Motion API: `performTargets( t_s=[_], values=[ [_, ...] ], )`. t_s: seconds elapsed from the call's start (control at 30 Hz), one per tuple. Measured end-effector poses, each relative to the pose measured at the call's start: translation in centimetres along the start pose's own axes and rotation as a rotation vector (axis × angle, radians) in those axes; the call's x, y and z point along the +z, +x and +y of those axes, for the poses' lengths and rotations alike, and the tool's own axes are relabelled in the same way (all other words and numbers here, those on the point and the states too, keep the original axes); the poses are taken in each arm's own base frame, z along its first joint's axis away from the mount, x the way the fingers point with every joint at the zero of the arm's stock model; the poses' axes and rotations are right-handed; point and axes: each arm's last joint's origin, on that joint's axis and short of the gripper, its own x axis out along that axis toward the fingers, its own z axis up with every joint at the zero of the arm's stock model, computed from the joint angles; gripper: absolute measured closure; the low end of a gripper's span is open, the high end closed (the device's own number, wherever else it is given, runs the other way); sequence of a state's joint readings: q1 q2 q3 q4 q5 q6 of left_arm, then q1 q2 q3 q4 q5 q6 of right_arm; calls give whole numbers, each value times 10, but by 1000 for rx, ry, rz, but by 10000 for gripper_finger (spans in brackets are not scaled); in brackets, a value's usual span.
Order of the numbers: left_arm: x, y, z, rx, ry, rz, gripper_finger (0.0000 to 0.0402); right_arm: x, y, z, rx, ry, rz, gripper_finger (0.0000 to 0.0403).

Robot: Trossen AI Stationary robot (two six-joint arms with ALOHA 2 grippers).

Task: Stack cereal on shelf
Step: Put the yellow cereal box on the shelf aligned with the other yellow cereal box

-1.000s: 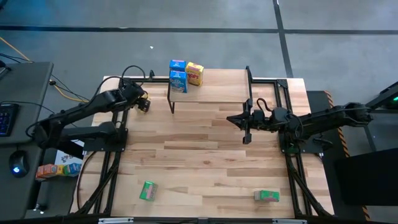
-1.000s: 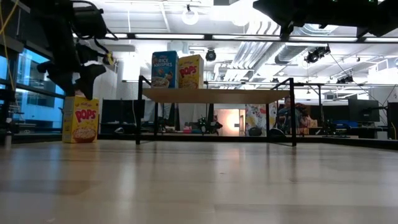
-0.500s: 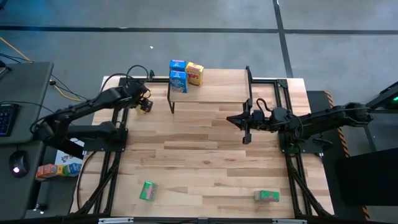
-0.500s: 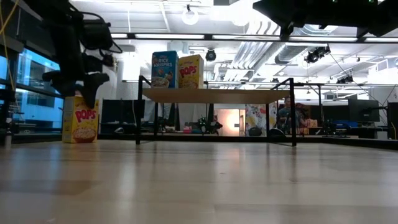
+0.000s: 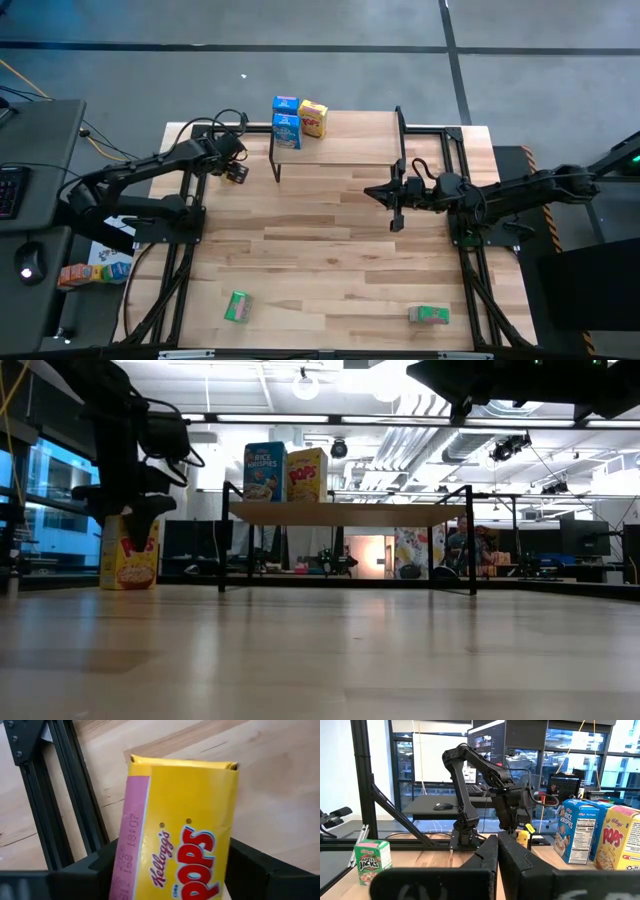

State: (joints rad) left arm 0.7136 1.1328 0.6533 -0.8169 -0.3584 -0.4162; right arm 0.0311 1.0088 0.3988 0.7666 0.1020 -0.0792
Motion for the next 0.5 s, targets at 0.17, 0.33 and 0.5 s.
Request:
performTargets(
  t_s=[0.17, 0.33, 0.5],
  values=[
    [0, 0, 0, -1, 0, -1, 193, 0, 0, 0, 0, 0, 0, 402],
    [4, -4, 0, -11, -4, -11, 241, 0, 0, 0, 0, 0, 0, 402],
    [12, -24, 1, -98, 2, 12, 258, 0, 0, 0, 0, 0, 0, 402]
  ],
)
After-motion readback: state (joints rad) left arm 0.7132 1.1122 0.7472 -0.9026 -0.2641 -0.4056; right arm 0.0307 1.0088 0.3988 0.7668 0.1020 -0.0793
